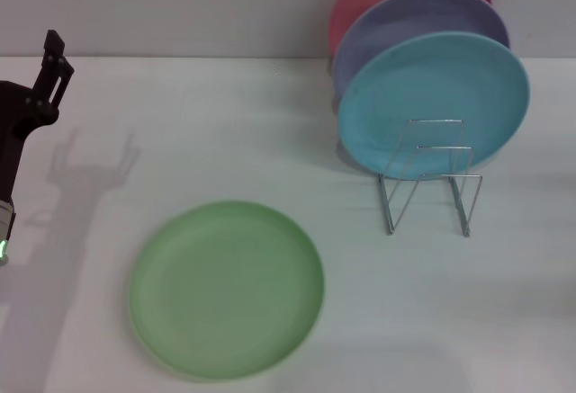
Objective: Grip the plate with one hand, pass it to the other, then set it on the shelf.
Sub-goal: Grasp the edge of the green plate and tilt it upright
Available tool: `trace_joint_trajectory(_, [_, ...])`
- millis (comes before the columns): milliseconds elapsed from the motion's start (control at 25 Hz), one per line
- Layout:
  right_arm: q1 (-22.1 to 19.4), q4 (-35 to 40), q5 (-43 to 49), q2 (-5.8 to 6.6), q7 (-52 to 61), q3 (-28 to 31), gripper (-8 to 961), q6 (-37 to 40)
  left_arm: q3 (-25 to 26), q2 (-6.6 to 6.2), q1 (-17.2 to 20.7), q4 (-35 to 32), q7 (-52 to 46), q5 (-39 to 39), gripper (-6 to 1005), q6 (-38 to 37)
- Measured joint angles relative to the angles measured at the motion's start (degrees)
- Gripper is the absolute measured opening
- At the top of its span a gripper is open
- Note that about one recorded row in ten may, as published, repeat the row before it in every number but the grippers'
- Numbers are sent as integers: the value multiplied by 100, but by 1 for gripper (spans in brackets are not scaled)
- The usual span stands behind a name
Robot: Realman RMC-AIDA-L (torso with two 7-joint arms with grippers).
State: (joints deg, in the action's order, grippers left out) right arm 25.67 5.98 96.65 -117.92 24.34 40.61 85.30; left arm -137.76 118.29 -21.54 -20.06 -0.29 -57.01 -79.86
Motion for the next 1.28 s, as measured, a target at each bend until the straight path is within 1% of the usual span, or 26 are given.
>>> trace_joint_trajectory(80, [2,0,-4,0,-4,1,699,-17,7,3,-50,8,356,-21,841,-3])
trace_joint_trajectory(120, [9,0,-11,0,-8,6,699,-64,53,18,-115,9,859,-27,841,7])
trace_joint_trajectory(160, [9,0,-11,0,-8,6,699,-64,53,18,-115,9,859,-27,841,7])
trace_joint_trajectory(240, [18,0,-23,0,-9,8,699,-95,115,30,-160,-13,1371,-31,840,37])
trace_joint_trajectory(280, [25,0,-40,-1,-10,8,699,-104,185,37,-177,-48,1771,-40,840,79])
trace_joint_trajectory(320, [47,0,-100,-10,-10,9,699,-119,379,49,-181,-117,2289,-55,839,194])
trace_joint_trajectory(360, [47,0,-100,-10,-10,9,699,-119,379,49,-181,-117,2289,-55,839,194])
trace_joint_trajectory(480, [74,0,-163,-23,-12,9,699,-173,916,64,-170,-326,2931,-61,838,691])
trace_joint_trajectory(520, [85,0,-165,-24,-13,9,699,-201,1307,57,-142,-529,3146,-67,838,1168])
trace_joint_trajectory(560, [85,0,-165,-24,-13,9,699,-201,1307,57,-142,-529,3146,-67,837,1168])
trace_joint_trajectory(640, [90,0,-167,-26,-14,9,699,-219,1753,36,-59,-877,3214,-68,837,1848])
trace_joint_trajectory(680, [91,0,-167,-27,-14,9,699,-225,1979,22,12,-1129,3220,-67,836,2248])
trace_joint_trajectory(720, [99,0,-169,-27,-15,8,699,-234,2343,-4,163,-1647,3250,-50,836,3078])
trace_joint_trajectory(760, [99,0,-169,-27,-15,8,699,-234,2343,-4,163,-1647,3250,-50,836,3078])
trace_joint_trajectory(800, [105,0,-171,-22,-15,8,699,-238,2711,-26,299,-2209,3410,-23,835,4078])
trace_joint_trajectory(840, [105,0,-171,-22,-15,8,699,-238,2711,-26,299,-2209,3410,-23,835,4078])
trace_joint_trajectory(880, [111,0,-171,-20,-16,8,699,-240,2911,-33,360,-2520,3566,-18,835,4573])
trace_joint_trajectory(920, [121,0,-173,-16,-16,8,699,-243,3352,-29,451,-3107,3961,-13,835,5710])
trace_joint_trajectory(960, [121,0,-173,-16,-16,8,699,-243,3352,-29,451,-3107,3961,-13,834,5710])
trace_joint_trajectory(1000, [125,0,-173,-14,-16,8,699,-247,3720,-15,495,-3507,4225,-11,834,6576])
trace_joint_trajectory(1080, [127,0,-173,-12,-17,8,699,-250,3720,-15,495,-3507,4225,-11,833,6576])
trace_joint_trajectory(1120, [132,0,-173,-6,-17,8,699,-251,4030,-7,510,-3814,4365,-9,833,7342])
trace_joint_trajectory(1160, [132,0,-173,-6,-17,8,699,-251,4690,-1,494,-4358,4418,-4,833,8930])
trace_joint_trajectory(1200, [136,0,-173,-4,-17,8,698,-251,5109,-2,438,-4617,4337,3,832,9903])
trace_joint_trajectory(1240, [137,0,-173,-1,-17,8,698,-252,5109,-2,438,-4617,4337,3,832,9903])
trace_joint_trajectory(1280, [139,0,-173,1,-17,8,698,-252,5653,-17,309,-4894,4064,100,832,11249])
